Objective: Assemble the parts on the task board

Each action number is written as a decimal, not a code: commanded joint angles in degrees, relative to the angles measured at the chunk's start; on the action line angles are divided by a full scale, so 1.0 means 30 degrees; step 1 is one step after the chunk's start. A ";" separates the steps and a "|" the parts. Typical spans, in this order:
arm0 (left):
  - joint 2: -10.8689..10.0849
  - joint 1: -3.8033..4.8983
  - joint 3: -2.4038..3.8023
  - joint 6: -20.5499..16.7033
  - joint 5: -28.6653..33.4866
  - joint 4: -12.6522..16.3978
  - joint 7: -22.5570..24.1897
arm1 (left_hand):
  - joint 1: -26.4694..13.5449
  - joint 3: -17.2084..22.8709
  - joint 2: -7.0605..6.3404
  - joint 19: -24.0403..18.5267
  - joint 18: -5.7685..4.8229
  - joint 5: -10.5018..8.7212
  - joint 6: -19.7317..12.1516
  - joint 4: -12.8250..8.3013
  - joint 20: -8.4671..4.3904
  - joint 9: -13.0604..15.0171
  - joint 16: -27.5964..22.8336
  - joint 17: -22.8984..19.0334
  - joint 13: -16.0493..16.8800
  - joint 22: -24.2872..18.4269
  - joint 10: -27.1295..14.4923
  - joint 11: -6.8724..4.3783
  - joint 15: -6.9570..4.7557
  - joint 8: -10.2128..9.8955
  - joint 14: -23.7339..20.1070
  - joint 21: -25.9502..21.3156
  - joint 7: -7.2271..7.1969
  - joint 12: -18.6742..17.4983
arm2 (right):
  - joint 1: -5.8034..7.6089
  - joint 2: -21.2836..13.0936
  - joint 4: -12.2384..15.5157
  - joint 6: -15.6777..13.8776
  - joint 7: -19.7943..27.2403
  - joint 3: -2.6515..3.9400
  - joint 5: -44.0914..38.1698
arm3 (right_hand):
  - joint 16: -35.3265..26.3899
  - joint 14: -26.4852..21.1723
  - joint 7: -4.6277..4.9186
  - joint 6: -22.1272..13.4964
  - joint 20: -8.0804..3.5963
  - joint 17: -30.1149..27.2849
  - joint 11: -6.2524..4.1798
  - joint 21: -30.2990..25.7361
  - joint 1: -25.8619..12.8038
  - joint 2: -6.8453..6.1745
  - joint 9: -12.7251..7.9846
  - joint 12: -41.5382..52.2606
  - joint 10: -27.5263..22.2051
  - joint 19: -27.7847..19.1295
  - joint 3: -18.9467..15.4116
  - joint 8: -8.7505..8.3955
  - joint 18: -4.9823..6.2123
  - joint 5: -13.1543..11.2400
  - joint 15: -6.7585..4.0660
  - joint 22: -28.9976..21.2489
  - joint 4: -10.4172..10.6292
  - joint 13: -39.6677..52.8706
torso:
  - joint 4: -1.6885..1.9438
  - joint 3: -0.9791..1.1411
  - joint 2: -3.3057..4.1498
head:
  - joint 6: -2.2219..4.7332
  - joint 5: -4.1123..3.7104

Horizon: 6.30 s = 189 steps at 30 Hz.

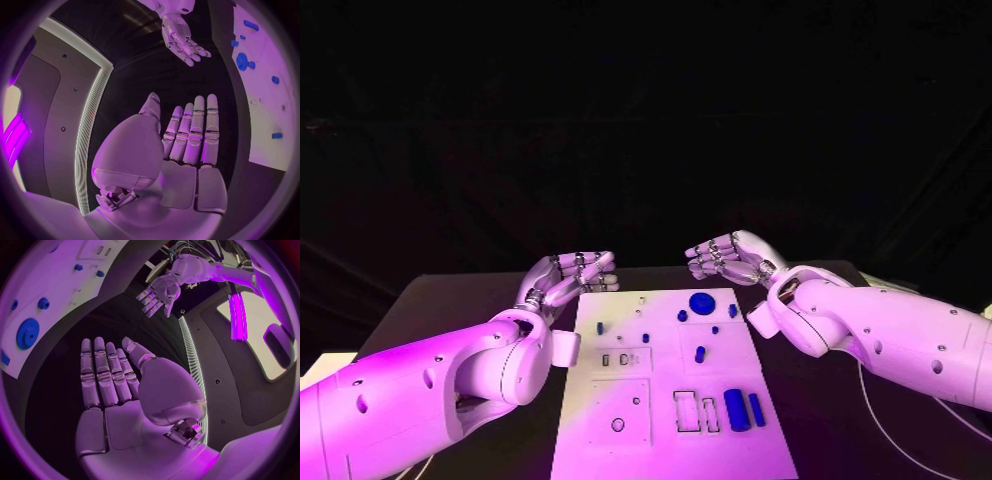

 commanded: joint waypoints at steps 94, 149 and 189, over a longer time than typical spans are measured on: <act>-0.1118 0.0028 0.0240 0.2486 0.0707 0.2689 -0.0661 | 0.0558 -0.0294 0.0315 0.1287 0.0312 0.0003 0.0724 -0.0987 -0.0321 -0.0042 -0.0452 0.0841 -0.0021 0.0048 0.0923 -0.0110 -0.0221 -0.0352 0.1107 0.0327 -0.0024 -0.0531 | 0.1255 0.2391 -0.0310 0.1101 -0.9486 0.0451 -1.9612 | 2.1276 0.7112 -0.1758 0.3882 -0.2678 1.7728 -0.1820 1.8484 0.0591 -0.2587 0.0213 -0.0209 0.2784 0.5537 0.3482 0.0063 -0.0694 -0.1433 -0.2537 1.4653 0.3424 0.0051 | 0.1128 -0.0095 0.2903 | 0.0559 -0.0766; -0.1242 0.0106 0.0269 0.2607 0.0707 0.2884 -0.0785 | 0.0585 -0.0303 0.0343 0.1244 0.0309 0.0002 0.0735 -0.1058 -0.0305 -0.0037 -0.0539 0.0874 -0.0014 0.0023 0.0936 -0.0105 -0.0207 -0.0377 0.1059 0.0280 -0.0025 -0.0566 | 0.1111 0.5027 -0.2850 0.2088 -0.9807 0.0405 -2.0467 | 2.0809 0.6727 -0.1330 0.2647 -0.2363 1.6655 -0.1372 1.8127 0.0178 -0.3880 0.0028 -0.0273 0.1373 0.4523 0.3955 -0.0092 -0.0484 -0.1835 -0.2170 1.3722 0.4288 0.0013 | 0.1375 -0.0128 0.3162 | 0.0567 -0.0804; -0.1277 0.0111 0.0269 0.2543 0.0707 0.2849 -0.0859 | 0.0601 -0.0311 0.0361 0.1230 0.0313 0.0003 0.0732 -0.1106 -0.0299 -0.0036 -0.0585 0.0904 -0.0015 0.0010 0.0929 -0.0100 -0.0202 -0.0400 0.1053 0.0257 -0.0024 -0.0599 | 0.1003 0.4655 -0.2382 0.1176 -0.9394 0.0400 -1.9965 | 2.0109 0.6352 -0.1280 0.1353 -0.2230 1.5295 -0.1240 1.7387 0.0369 -0.4657 -0.0001 -0.0203 -0.0055 0.3485 0.3595 -0.0098 -0.0206 -0.2483 -0.1970 1.2331 0.5004 0.0029 | 0.1403 -0.0149 0.3208 | 0.0536 -0.0896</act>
